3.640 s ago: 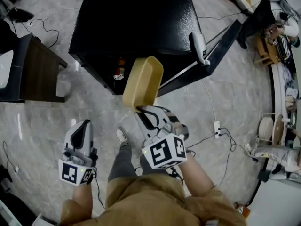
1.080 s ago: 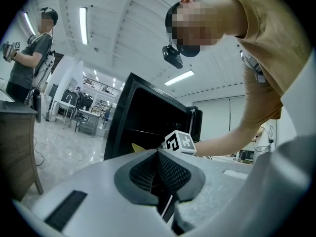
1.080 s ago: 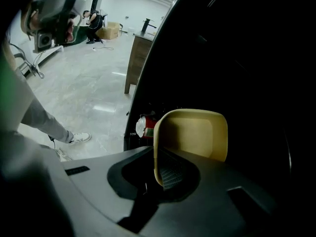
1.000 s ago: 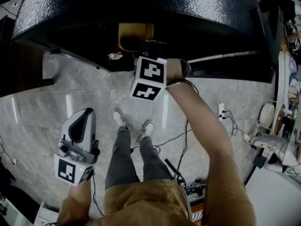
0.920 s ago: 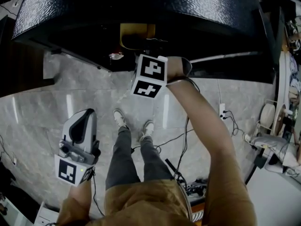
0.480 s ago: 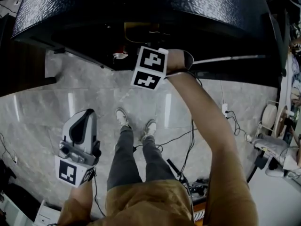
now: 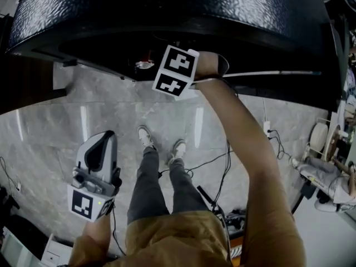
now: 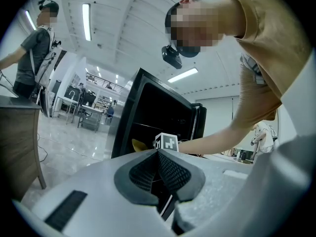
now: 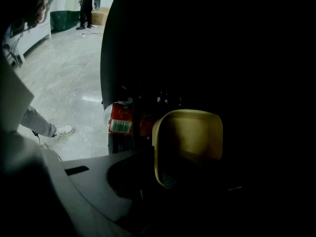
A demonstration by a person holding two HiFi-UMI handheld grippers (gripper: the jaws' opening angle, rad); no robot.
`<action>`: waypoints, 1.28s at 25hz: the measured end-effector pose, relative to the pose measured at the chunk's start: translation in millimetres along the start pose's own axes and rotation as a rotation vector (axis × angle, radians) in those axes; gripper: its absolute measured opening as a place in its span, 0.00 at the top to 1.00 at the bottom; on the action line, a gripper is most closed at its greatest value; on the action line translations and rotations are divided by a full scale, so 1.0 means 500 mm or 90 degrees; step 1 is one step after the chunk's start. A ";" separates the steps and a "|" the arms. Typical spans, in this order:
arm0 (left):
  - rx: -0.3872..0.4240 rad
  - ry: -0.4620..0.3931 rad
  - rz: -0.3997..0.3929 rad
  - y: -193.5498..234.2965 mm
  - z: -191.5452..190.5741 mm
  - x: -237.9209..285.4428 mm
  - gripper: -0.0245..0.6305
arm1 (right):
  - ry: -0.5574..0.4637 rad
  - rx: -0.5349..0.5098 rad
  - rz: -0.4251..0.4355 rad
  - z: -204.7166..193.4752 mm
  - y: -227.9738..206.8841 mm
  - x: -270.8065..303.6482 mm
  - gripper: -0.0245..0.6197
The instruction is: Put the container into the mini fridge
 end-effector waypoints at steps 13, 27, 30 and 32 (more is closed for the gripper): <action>0.008 0.013 0.013 0.015 -0.004 0.011 0.96 | -0.015 0.025 -0.007 0.010 -0.021 -0.008 0.79; 0.012 0.005 -0.007 -0.019 0.009 0.040 0.96 | -0.005 0.008 -0.027 -0.028 -0.016 -0.055 0.83; 0.015 -0.006 -0.017 -0.041 0.022 0.046 0.96 | -0.010 -0.006 -0.035 -0.032 -0.003 -0.089 0.89; 0.019 -0.014 -0.021 -0.059 0.036 0.048 0.96 | -0.012 -0.018 -0.041 -0.039 0.005 -0.114 0.91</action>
Point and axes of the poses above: the fingertips, and each gripper's own axes: x forward along the fingers, y to its left, z out of its top, the point moved 9 cm from there along -x, backward along the fingers, and after that the axes turned 9 degrees about y, right-handed, at the moved point
